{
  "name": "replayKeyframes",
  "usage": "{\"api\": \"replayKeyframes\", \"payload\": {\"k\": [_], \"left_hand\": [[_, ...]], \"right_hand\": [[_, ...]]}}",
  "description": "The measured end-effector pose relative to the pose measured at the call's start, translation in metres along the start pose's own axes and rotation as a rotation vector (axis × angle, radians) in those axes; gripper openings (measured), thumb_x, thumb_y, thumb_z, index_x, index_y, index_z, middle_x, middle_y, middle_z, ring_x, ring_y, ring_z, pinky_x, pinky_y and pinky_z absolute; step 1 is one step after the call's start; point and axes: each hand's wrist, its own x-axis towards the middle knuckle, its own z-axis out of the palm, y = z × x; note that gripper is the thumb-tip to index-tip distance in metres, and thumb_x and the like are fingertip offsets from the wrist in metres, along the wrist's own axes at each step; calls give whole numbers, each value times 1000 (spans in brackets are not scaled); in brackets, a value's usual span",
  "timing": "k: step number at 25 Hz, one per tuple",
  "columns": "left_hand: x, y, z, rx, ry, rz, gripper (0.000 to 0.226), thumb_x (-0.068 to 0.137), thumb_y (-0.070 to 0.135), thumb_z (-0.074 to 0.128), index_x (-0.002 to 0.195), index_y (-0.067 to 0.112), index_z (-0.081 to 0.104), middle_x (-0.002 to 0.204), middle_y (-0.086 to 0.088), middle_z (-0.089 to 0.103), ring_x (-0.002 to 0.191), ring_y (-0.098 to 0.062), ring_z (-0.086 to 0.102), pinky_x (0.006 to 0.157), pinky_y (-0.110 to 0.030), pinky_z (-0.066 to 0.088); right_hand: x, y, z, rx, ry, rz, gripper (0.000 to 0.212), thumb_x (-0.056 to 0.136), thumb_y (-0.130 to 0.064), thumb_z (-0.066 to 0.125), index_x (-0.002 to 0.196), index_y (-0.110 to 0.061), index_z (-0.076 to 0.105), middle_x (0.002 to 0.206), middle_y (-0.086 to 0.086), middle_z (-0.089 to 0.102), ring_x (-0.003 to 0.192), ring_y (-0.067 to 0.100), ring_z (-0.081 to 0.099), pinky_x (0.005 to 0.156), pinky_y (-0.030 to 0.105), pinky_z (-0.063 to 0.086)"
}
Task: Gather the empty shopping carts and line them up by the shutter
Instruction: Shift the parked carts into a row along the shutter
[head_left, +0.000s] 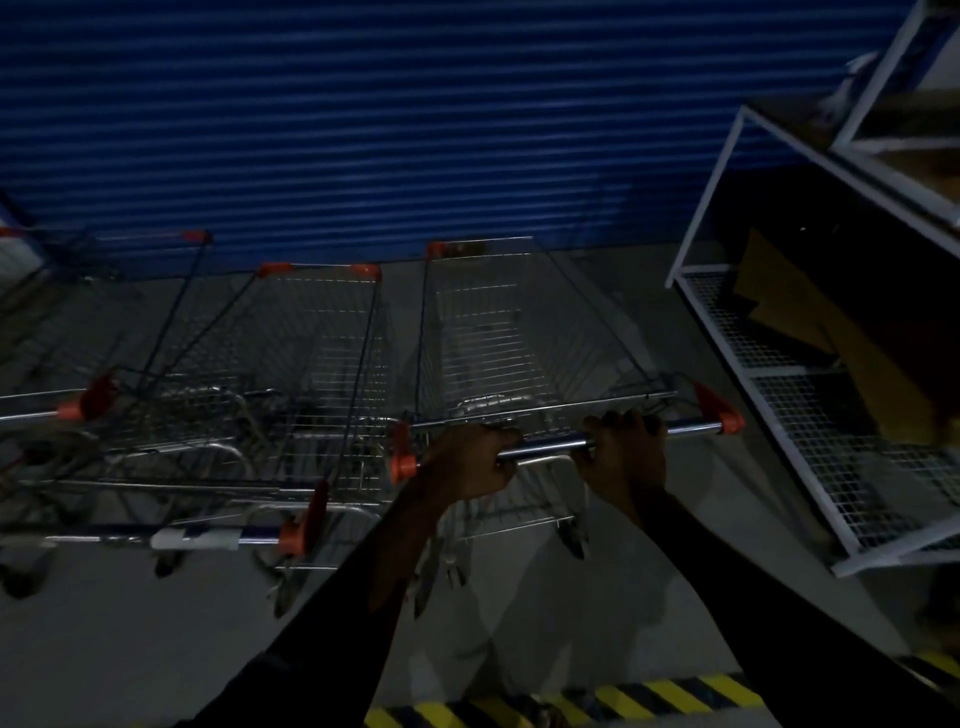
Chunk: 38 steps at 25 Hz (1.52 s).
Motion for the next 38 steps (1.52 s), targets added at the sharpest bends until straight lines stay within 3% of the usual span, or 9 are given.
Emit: {"api": "replayKeyframes", "payload": {"k": [8, 12, 15, 18, 20, 23, 29, 33, 38], "left_hand": [[-8, 2, -1, -70, -66, 29, 43, 78, 41, 51, 119, 32, 61, 106, 0, 74, 99, -27, 70, 81, -39, 57], [-12, 4, 2, -58, -107, 50, 35, 79, 39, 55, 113, 32, 58, 105, 0, 72, 99, -29, 70, 78, -38, 57], [-20, 10, -6, -96, -111, 55, 52, 82, 38, 62, 134, 34, 57, 135, 2, 63, 121, -27, 62, 97, -38, 51], [-44, -2, -31, -130, -4, 41, 69, 90, 42, 64, 153, 27, 42, 158, 1, 43, 139, -22, 46, 113, -36, 35], [-73, -26, -53, -120, 117, 10, 68, 89, 49, 57, 153, 28, 43, 153, 3, 47, 135, -21, 50, 111, -39, 42], [-122, -76, -72, -53, 224, -7, 58, 90, 49, 58, 143, 25, 56, 136, 2, 61, 119, -21, 62, 99, -36, 51], [-212, -157, -85, 27, 186, -252, 58, 90, 60, 47, 132, 25, 65, 125, -4, 71, 112, -28, 68, 92, -42, 55], [-250, -185, -89, -2, 199, -400, 62, 89, 76, 39, 123, 35, 70, 118, 4, 74, 107, -19, 70, 89, -33, 54], [-297, -237, -96, 32, 224, -312, 63, 82, 86, 50, 107, 34, 76, 102, 14, 75, 95, -10, 69, 91, -33, 49]], "right_hand": [[-15, 1, -4, -24, -52, -7, 31, 71, -49, 59, 82, -21, 66, 79, 6, 66, 81, 36, 63, 81, 47, 41], [-24, 1, -5, -24, -18, 22, 26, 70, -44, 68, 79, -19, 65, 77, 8, 65, 79, 37, 63, 82, 47, 42], [-27, 0, -8, -8, -49, 38, 28, 70, -43, 71, 81, -18, 65, 80, 11, 65, 85, 39, 63, 87, 50, 43], [-32, -12, -14, 49, -47, 34, 42, 65, -45, 81, 98, -24, 67, 101, 8, 66, 108, 37, 58, 100, 55, 35], [-37, -41, -22, 141, 11, -97, 60, 60, -43, 80, 115, -23, 65, 115, 10, 65, 112, 38, 56, 100, 58, 37], [-45, -109, -40, 281, 15, -295, 63, 65, -46, 63, 124, -26, 62, 125, 4, 62, 117, 34, 53, 99, 53, 39], [-58, -229, -50, 471, -15, -564, 60, 68, -40, 69, 126, -28, 62, 130, -6, 57, 129, 26, 45, 102, 48, 32], [-64, -279, -49, 508, -58, -643, 65, 62, -37, 67, 126, -26, 63, 128, -6, 56, 122, 25, 49, 99, 48, 36], [-73, -317, -36, 419, -76, -747, 49, 82, -52, 60, 123, -26, 63, 123, -6, 64, 121, 21, 49, 98, 39, 27]]}}
